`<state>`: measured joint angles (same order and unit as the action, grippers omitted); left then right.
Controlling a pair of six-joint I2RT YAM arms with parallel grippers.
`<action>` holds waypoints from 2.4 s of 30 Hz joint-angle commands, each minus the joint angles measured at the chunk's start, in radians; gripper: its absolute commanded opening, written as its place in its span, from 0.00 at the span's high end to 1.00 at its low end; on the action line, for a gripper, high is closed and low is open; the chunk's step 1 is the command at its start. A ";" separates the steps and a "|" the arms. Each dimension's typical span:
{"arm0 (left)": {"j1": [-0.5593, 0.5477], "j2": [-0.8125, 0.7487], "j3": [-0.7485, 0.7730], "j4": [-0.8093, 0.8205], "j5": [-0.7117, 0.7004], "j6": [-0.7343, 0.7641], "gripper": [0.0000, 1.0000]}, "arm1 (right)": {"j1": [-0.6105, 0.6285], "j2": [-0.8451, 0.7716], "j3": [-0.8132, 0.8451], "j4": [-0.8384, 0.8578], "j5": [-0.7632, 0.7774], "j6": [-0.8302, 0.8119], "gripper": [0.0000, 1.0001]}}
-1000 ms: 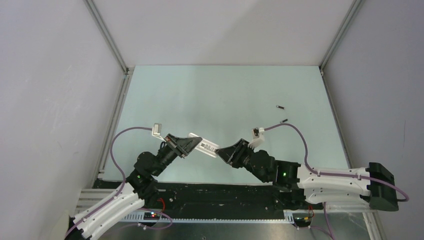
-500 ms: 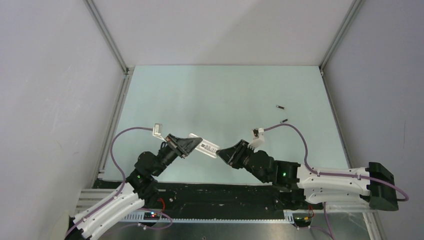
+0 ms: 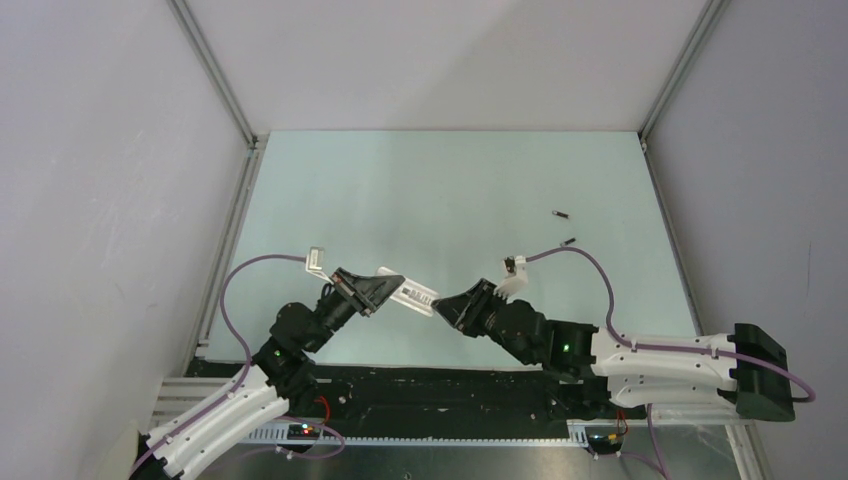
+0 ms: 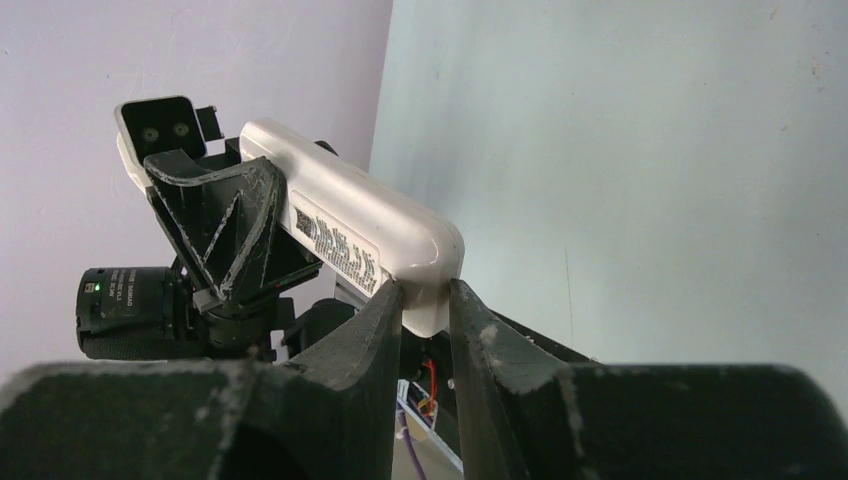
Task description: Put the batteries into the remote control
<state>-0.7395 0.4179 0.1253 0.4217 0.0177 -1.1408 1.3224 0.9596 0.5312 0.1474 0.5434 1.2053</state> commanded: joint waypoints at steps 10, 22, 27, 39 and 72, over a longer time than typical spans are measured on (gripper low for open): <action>-0.003 -0.011 0.016 0.049 -0.014 0.012 1.00 | -0.022 0.048 0.035 0.052 -0.029 0.012 0.73; -0.003 -0.011 0.019 0.049 -0.015 0.009 1.00 | -0.030 0.072 0.062 0.044 -0.050 -0.004 0.72; -0.004 -0.006 0.019 0.050 -0.013 0.008 1.00 | -0.032 0.074 0.062 0.043 -0.056 -0.003 0.69; -0.004 -0.005 0.016 0.051 -0.012 0.004 1.00 | -0.040 0.077 0.062 0.043 -0.069 -0.006 0.53; -0.004 -0.101 0.001 0.052 0.007 -0.180 1.00 | -0.031 0.015 -0.010 0.363 -0.166 -0.259 0.26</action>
<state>-0.7395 0.3416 0.1101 0.4183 -0.0071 -1.2457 1.2984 1.0027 0.5529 0.2893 0.4297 1.0348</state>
